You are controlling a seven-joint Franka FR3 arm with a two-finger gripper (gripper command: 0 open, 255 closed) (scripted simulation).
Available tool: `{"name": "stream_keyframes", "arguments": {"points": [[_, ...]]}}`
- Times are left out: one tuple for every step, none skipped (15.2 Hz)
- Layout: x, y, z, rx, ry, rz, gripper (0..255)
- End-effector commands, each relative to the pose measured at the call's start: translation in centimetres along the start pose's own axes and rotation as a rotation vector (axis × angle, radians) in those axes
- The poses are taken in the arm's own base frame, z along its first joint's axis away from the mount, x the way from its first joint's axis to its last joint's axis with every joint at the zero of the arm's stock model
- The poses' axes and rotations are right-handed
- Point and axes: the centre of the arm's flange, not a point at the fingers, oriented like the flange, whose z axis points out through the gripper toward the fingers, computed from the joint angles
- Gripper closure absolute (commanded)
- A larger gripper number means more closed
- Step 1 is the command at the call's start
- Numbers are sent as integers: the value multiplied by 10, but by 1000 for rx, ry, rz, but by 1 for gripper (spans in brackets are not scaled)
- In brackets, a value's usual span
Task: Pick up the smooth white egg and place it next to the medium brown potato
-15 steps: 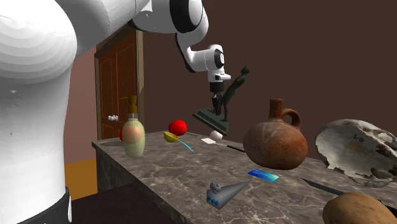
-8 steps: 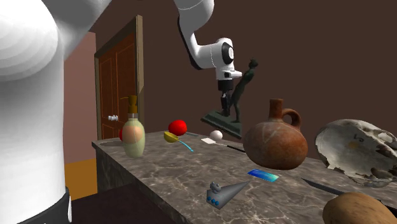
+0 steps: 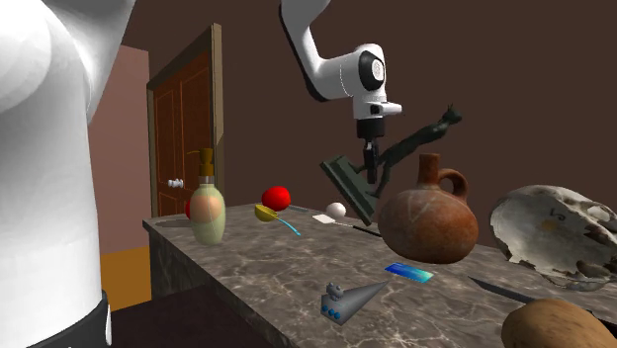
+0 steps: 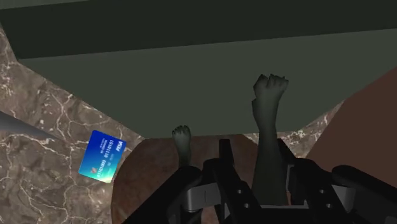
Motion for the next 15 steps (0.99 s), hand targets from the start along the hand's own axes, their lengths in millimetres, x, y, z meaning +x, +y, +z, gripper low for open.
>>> {"name": "stream_keyframes", "arguments": {"points": [[21, 22, -1, 1, 1, 0, 255], [29, 32, -1, 1, 1, 0, 255], [38, 41, -2, 1, 1, 0, 255], [47, 51, -2, 1, 1, 0, 255], [55, 61, -3, 1, 1, 0, 255], [64, 71, -4, 1, 1, 0, 255], [73, 81, -4, 1, 1, 0, 255], [82, 91, -5, 1, 1, 0, 255], [90, 101, -6, 1, 1, 0, 255], [99, 111, -6, 1, 1, 0, 255], [108, 120, -7, 1, 1, 0, 255], [117, 130, -7, 1, 1, 0, 255], [125, 140, -8, 1, 1, 0, 255], [134, 150, -9, 1, 1, 0, 255], [143, 160, -9, 1, 1, 0, 255]]}}
